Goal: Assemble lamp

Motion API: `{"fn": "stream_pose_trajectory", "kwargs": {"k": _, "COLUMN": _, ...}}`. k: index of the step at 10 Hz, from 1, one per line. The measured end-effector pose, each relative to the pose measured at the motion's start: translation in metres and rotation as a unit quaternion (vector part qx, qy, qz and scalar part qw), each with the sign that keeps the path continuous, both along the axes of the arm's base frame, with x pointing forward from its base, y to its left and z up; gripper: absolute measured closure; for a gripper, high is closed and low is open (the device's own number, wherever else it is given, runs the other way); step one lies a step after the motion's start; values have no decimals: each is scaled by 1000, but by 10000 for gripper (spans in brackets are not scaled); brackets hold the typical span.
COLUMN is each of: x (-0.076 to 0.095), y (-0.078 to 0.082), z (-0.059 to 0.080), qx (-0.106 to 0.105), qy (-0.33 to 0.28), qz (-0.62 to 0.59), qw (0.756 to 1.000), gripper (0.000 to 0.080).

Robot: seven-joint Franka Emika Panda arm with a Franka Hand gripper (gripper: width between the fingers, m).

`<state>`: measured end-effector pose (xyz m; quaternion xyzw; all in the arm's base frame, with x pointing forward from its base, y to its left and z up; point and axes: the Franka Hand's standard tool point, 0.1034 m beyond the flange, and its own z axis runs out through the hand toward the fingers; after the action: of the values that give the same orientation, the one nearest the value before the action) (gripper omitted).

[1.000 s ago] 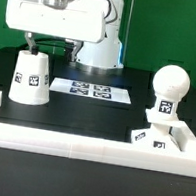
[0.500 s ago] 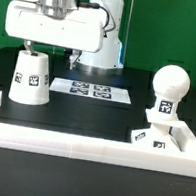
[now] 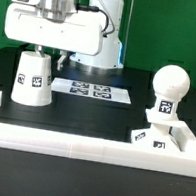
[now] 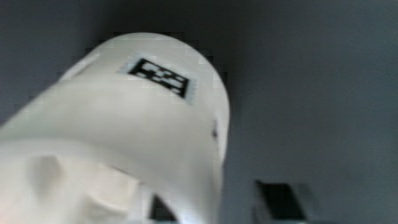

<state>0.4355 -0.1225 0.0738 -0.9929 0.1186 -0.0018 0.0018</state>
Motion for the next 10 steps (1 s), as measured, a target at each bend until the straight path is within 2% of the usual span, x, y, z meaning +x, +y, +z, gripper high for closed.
{"fn": "stream_pose_trajectory", "kwargs": {"k": 3, "x": 12, "y": 6, "z": 4, "qx": -1, "qy": -6, "qz": 9, "qw": 1000, "gripper": 756}}
{"fn": "stream_pose_trajectory", "kwargs": {"k": 6, "x": 22, "y": 32, "z": 11, "qx": 4, "qy": -8, "qz": 20, "qw": 1000, "gripper": 756}}
{"fn": "stream_pose_trajectory", "kwargs": {"k": 7, "x": 26, "y": 46, "z": 18, "qx": 11, "qy": -6, "qz": 16, "qw": 1000, "gripper": 756}}
{"fn": "stream_pose_trajectory", "kwargs": {"k": 8, "x": 33, "y": 64, "z": 30, "qx": 22, "qy": -2, "qz": 10, "qw": 1000, "gripper": 756}}
{"fn": "stream_pose_trajectory", "kwargs": {"k": 10, "x": 55, "y": 92, "z": 66, "qx": 46, "qy": -4, "qz": -11, "qw": 999, "gripper": 755}}
